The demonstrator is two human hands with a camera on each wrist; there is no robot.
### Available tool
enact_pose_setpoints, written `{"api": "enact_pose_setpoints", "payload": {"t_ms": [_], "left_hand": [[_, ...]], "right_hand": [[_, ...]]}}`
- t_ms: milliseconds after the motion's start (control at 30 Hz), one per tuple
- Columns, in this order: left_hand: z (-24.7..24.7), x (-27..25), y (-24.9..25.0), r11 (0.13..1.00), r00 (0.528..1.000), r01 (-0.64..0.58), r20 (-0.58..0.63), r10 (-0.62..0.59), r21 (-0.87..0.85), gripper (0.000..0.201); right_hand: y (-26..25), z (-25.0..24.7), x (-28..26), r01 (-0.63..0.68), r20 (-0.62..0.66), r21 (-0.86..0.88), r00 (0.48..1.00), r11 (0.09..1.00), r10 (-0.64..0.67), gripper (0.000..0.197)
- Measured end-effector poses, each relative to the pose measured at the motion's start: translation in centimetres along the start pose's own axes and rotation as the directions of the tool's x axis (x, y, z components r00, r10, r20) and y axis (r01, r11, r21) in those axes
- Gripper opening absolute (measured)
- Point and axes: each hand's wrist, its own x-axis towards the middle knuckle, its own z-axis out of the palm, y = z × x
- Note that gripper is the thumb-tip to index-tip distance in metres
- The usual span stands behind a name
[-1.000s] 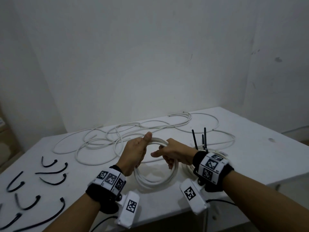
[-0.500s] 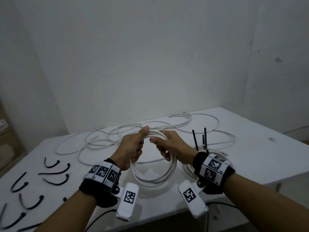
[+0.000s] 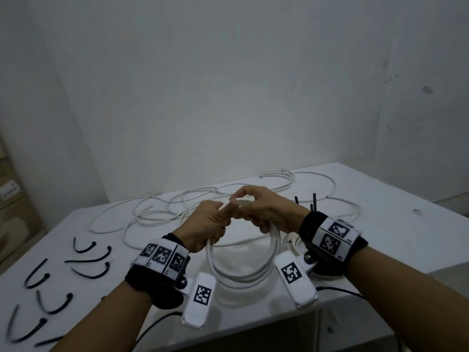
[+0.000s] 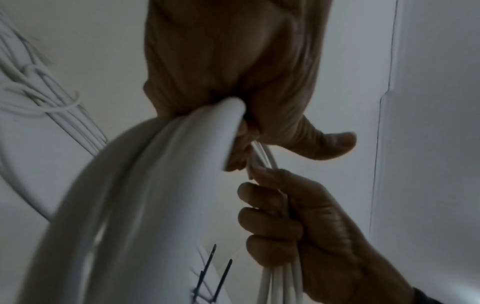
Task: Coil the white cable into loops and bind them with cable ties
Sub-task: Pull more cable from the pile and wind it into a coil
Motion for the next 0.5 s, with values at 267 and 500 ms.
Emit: {"api": "enact_pose_setpoints", "payload": {"t_ms": [267,500], "left_hand": [[0.2,-0.7,-1.1,0.999,0.974,-0.007,-0.226,-0.002,-0.037,0.045],[2.1,-1.5,-2.2,0.913,0.924,0.001,-0.349,-0.157,-0.408,0.055]], "right_hand": [[0.0,-0.6,0.2,0.070,-0.196,0.095,0.979,0.993,-0.050,0.015],[1.1,-0.7,0.4,0.025,-0.165,0.164,0.986,0.986,0.003,0.016]]}}
